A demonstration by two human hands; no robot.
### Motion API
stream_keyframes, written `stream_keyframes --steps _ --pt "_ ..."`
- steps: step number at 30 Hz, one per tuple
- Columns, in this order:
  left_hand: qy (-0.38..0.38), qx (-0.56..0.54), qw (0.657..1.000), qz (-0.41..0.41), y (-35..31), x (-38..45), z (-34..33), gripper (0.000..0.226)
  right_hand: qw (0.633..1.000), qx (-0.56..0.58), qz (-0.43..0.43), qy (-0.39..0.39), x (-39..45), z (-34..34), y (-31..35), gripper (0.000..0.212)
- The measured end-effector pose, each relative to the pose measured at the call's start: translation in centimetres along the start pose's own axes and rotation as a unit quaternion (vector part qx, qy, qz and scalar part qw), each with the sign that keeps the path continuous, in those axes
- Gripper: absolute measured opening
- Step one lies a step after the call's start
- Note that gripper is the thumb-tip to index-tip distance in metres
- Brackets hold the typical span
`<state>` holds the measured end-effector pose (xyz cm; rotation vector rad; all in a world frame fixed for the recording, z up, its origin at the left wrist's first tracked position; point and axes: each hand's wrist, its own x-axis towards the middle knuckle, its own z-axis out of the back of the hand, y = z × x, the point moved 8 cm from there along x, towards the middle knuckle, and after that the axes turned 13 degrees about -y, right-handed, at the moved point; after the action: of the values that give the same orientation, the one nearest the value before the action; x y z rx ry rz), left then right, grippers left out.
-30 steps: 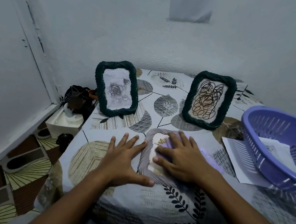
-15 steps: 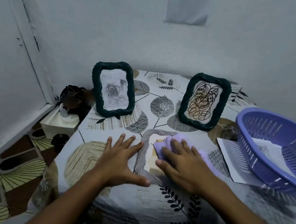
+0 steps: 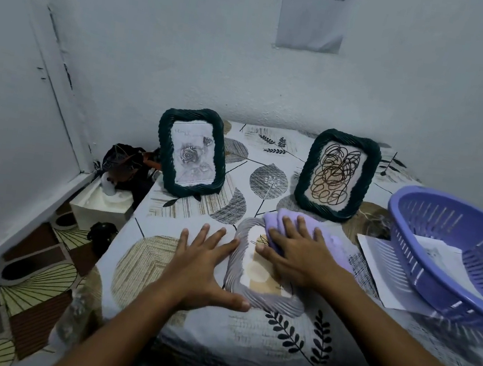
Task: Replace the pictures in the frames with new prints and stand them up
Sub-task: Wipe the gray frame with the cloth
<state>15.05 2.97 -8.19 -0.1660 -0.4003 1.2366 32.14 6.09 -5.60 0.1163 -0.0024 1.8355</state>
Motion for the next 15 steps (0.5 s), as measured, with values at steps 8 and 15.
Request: stream_keyframes --steps 8,15 --pt "-0.003 0.003 1.0 -0.001 0.1 0.0 0.1 0.128 0.997 -0.011 0.072 0.015 -3.3 0.7 1.4 0.108" --pt "0.002 0.009 1.0 0.0 0.1 0.0 0.0 0.129 0.999 -0.034 0.022 0.012 -1.6 0.5 -1.5 0.08"
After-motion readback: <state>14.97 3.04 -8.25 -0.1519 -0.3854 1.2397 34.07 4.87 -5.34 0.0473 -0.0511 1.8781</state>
